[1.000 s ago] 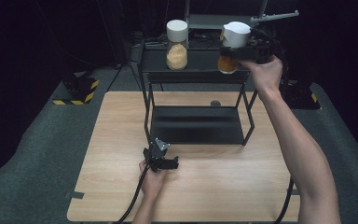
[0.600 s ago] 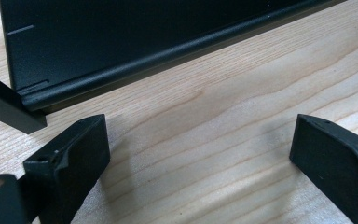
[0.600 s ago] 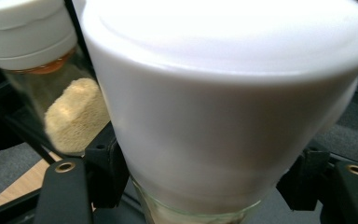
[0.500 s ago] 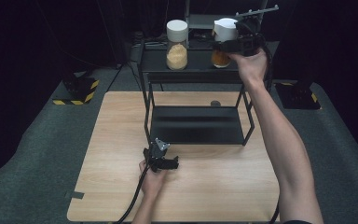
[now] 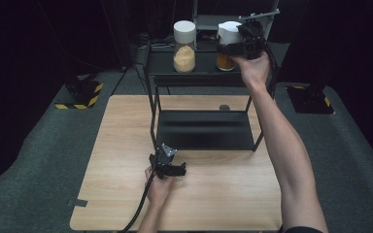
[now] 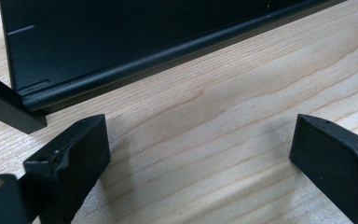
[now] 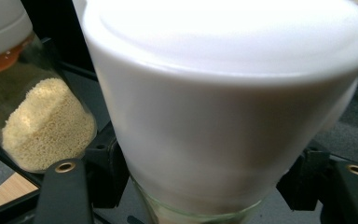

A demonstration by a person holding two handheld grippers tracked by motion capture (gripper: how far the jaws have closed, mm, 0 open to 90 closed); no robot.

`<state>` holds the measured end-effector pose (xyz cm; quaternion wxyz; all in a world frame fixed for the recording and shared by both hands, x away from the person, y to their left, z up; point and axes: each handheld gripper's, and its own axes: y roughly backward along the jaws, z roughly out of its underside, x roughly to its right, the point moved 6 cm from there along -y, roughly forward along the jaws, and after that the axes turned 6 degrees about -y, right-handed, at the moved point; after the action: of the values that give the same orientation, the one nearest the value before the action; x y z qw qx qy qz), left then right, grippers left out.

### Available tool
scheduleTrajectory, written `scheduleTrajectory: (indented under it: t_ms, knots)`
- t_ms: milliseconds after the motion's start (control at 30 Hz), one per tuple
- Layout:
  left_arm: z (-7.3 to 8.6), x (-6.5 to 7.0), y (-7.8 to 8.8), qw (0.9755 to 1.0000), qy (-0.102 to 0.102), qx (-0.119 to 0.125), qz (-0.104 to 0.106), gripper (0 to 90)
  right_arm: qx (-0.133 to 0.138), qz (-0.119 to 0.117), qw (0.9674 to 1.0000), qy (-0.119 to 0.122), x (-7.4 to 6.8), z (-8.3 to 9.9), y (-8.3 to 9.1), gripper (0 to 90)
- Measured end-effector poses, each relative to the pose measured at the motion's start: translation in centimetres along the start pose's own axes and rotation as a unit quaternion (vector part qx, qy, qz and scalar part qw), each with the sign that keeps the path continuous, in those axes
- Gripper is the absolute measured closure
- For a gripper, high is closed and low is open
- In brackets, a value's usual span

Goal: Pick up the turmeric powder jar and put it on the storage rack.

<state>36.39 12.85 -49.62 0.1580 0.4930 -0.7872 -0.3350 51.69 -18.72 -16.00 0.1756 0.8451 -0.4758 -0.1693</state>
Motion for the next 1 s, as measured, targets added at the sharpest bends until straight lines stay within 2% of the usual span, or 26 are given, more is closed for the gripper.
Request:
scheduleTrajectory:
  t_ms: [167,400,733,900,1000]
  knots:
    - [0.0,0.02,0.0,1.0,0.0,0.0,0.0,4.9,-0.003,0.003,0.9998,0.021,-0.43,0.03,-0.08,30.2]
    - [-0.01,0.02,0.01,1.0,0.0,-0.001,-0.001,4.9,0.0,-0.002,0.9998,0.022,-0.22,0.34,0.08,30.1]
    - [0.0,0.01,0.01,1.0,0.0,0.0,0.0,4.9,0.003,-0.01,0.9999,0.01,0.13,0.48,-0.04,27.6]
    - [0.0,0.01,0.01,1.0,0.0,0.0,0.0,4.9,0.001,0.004,0.9999,0.011,-0.29,0.59,-0.31,17.6]
    - [0.0,0.02,0.01,1.0,0.0,0.0,0.0,4.8,0.013,0.008,0.9998,0.009,-0.51,0.84,-0.26,10.3]
